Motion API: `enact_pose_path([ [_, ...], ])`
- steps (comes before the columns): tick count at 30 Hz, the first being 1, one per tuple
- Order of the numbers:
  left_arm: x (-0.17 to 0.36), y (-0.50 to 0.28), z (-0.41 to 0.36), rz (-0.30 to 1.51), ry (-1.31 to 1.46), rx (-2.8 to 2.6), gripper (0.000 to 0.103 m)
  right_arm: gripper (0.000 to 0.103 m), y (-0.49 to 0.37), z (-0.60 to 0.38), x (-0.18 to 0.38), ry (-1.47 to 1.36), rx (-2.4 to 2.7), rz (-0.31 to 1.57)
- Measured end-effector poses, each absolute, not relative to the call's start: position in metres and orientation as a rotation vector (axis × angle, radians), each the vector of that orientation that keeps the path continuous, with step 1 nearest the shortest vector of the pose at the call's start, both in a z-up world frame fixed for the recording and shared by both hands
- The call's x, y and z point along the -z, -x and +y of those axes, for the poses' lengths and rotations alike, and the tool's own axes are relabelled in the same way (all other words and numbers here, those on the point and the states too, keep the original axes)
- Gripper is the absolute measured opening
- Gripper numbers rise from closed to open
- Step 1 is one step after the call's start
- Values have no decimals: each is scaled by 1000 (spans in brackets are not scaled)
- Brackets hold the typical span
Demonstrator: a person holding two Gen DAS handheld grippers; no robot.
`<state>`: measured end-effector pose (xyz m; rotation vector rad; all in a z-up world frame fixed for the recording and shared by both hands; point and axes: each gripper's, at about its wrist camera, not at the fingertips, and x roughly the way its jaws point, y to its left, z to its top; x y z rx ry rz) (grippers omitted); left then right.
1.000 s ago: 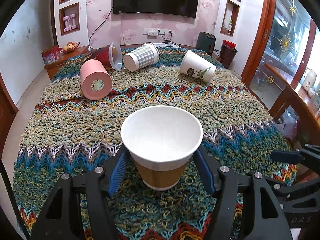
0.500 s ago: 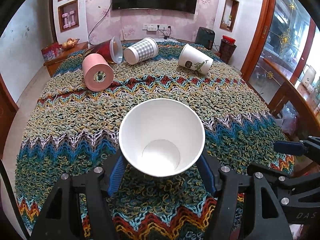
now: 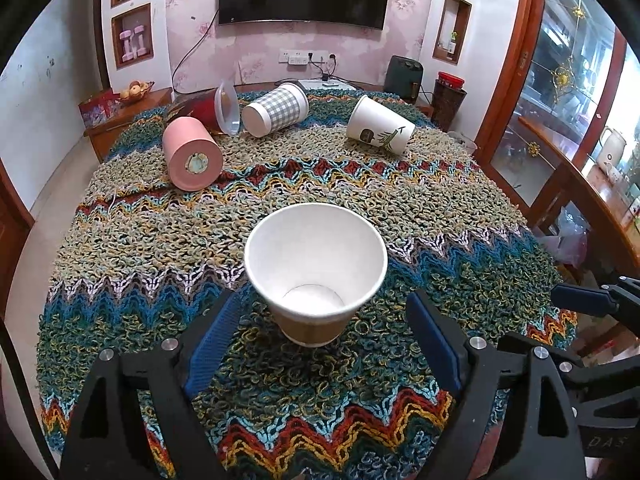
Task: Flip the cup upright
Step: 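Set the cup upright on the blanket and open the right gripper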
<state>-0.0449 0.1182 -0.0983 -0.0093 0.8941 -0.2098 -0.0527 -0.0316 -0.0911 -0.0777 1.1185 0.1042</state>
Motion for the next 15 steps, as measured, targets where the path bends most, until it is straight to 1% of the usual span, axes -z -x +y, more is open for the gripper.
enact_pose_path([
  [4, 81, 48, 122, 896, 3, 189, 87, 74, 53, -30, 86, 83, -108, 1102],
  [8, 53, 51, 128, 876, -9, 153, 87, 74, 53, -28, 74, 82, -121, 1082],
  [15, 6, 48, 139, 925, 12, 89, 87, 74, 46, -21, 28, 67, -164, 1025],
])
